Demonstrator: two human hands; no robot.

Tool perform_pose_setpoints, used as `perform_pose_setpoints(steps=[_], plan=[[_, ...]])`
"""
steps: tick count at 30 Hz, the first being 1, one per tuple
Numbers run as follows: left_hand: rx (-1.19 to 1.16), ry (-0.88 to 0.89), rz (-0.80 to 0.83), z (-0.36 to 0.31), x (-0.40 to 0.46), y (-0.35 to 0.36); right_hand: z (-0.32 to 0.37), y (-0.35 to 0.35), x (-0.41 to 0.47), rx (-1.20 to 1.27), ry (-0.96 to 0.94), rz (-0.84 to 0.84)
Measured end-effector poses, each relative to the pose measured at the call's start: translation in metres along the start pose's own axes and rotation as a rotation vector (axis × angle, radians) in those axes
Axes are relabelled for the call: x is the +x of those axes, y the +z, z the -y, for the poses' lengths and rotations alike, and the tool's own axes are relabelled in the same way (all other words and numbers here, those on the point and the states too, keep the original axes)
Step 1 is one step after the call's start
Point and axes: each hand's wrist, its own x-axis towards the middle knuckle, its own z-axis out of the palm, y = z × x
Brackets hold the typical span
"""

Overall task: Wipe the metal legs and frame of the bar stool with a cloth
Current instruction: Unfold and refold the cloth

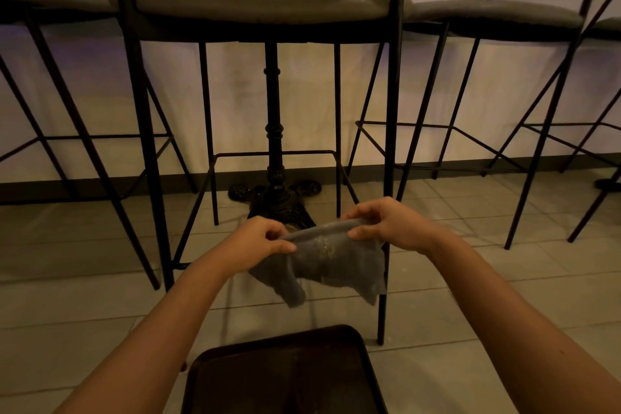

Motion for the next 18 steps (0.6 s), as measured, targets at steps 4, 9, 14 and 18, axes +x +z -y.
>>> perform_pose_setpoints(steps=[4, 9, 14, 18], plan=[[0.183, -0.044, 0.030, 0.012, 0.002, 0.003, -0.003, 0.000, 0.001, -0.119, 0.019, -0.047], [-0.029, -0.028, -0.024, 0.025, -0.002, 0.007, -0.008, -0.003, 0.000, -0.032, 0.037, -0.202], [-0.079, -0.068, -0.050, 0.030, -0.005, 0.009, -0.015, -0.007, -0.004, 0.094, 0.056, -0.269], [-0.032, -0.062, -0.118, 0.029, -0.004, 0.004, -0.020, -0.006, -0.008, 0.148, 0.073, -0.359]])
